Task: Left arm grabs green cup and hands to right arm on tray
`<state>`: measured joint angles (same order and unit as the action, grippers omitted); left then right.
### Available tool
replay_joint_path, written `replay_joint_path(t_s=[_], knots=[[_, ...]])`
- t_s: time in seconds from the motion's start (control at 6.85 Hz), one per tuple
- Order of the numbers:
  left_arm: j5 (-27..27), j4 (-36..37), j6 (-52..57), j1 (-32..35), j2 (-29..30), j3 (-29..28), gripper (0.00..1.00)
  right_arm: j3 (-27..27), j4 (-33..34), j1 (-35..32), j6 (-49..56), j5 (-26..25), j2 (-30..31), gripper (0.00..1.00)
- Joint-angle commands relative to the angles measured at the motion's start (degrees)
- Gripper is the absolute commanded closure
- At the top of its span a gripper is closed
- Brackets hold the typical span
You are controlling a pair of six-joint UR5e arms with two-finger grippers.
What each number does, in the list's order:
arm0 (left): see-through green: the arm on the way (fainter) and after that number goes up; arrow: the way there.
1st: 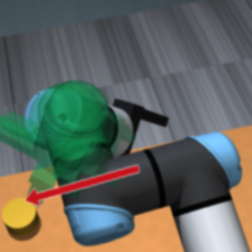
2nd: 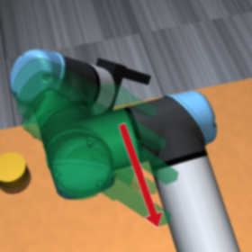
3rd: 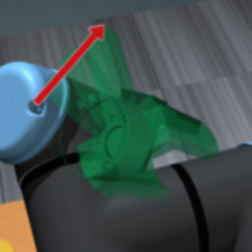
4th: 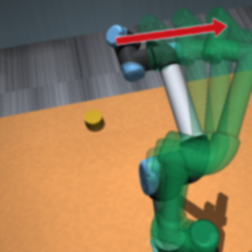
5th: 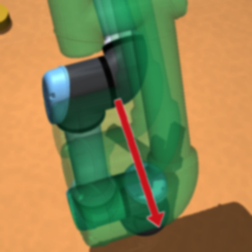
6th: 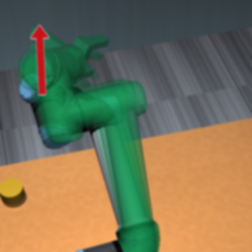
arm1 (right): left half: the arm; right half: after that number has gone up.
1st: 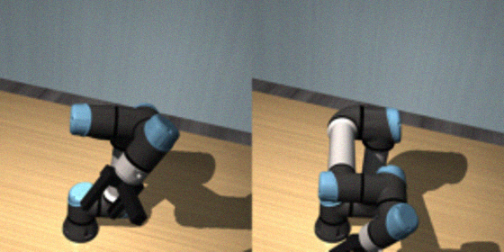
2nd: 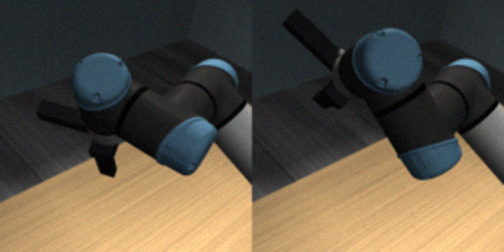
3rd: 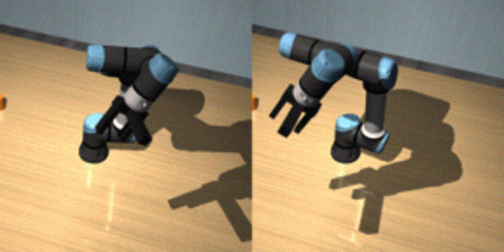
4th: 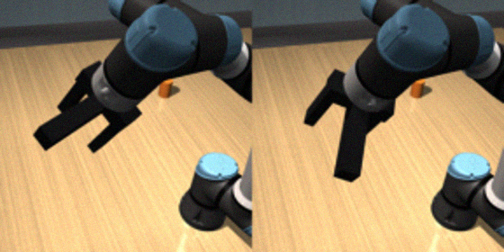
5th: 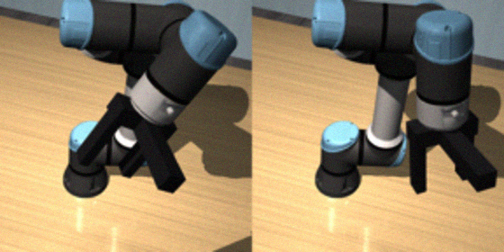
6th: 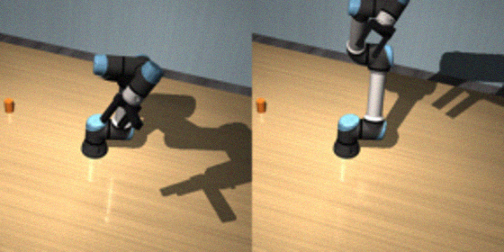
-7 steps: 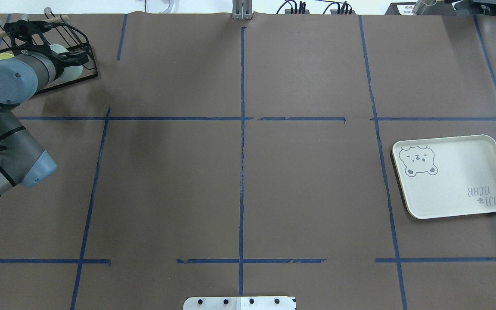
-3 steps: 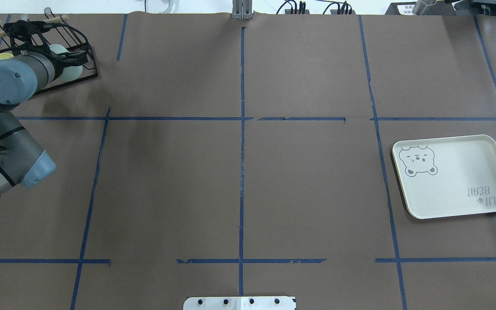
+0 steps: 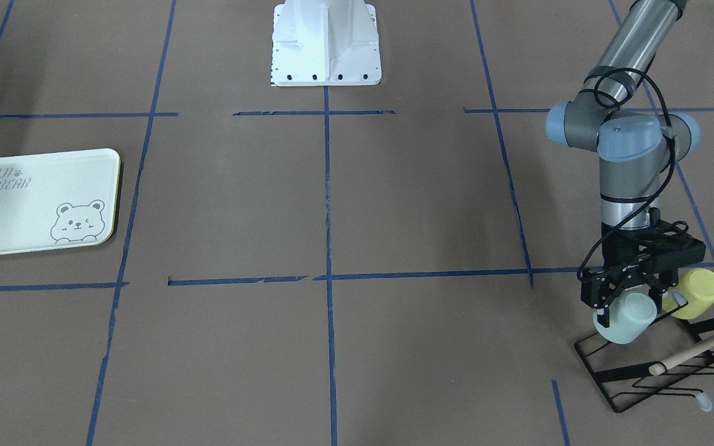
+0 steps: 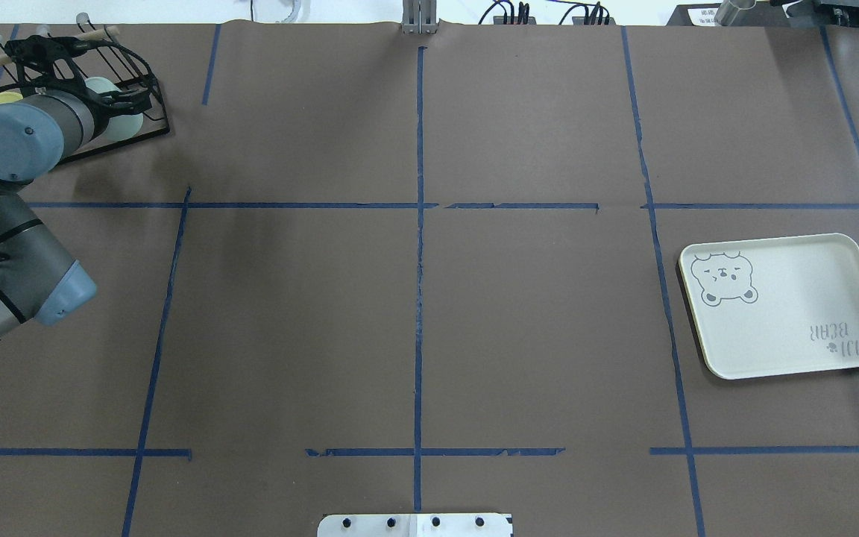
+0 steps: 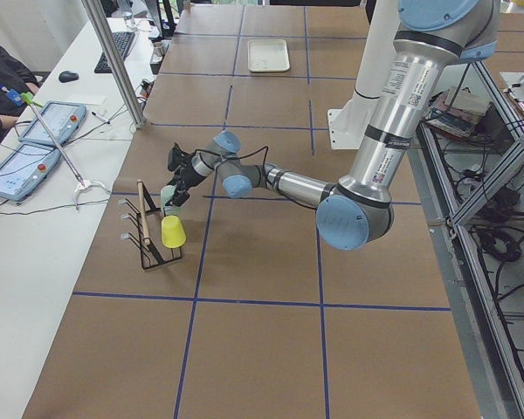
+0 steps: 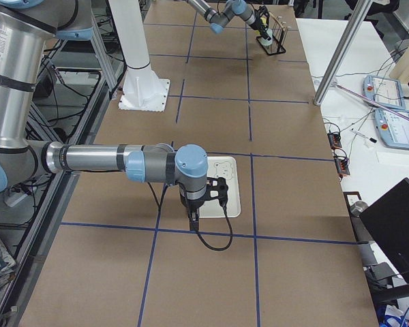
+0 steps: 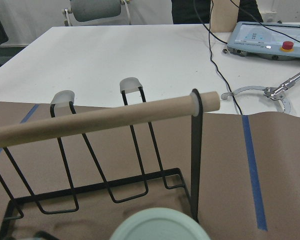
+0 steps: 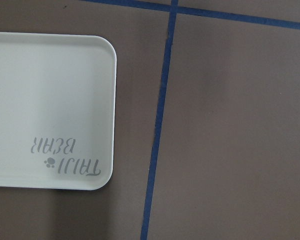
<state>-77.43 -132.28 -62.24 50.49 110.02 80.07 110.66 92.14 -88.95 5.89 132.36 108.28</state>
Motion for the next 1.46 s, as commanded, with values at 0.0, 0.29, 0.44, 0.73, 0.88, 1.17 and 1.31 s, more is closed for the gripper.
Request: replay_joint_path(t_s=[0.0,0.29,0.44,0.73,0.88,1.17,1.31], knots=[[0.0,-0.1,0.0,0.1,0.1,0.1,0.28,0.0,0.0,0.0,0.0,0.0,0.0,0.00],[0.0,-0.4,0.0,0.3,0.0,0.6,0.58,0.1,0.0,0.0,0.0,0.0,0.0,0.00],[0.0,-1.4,0.2,0.7,-0.2,0.6,0.63,0.0,0.0,0.0,0.0,-0.1,0.0,0.00],[0.0,-1.4,0.3,2.5,-0.5,1.7,0.63,0.0,0.0,0.0,0.0,-0.1,0.0,0.00],[0.3,-1.3,1.2,3.4,-1.0,3.4,0.63,0.0,0.0,0.0,0.0,-0.1,0.0,0.00],[0.8,-0.1,2.5,3.7,-3.1,9.3,0.63,0.0,0.0,0.0,0.0,-0.1,0.0,0.00],[0.8,0.3,2.7,3.9,-5.4,11.8,0.62,0.0,0.0,0.0,0.0,-0.1,0.0,0.00]])
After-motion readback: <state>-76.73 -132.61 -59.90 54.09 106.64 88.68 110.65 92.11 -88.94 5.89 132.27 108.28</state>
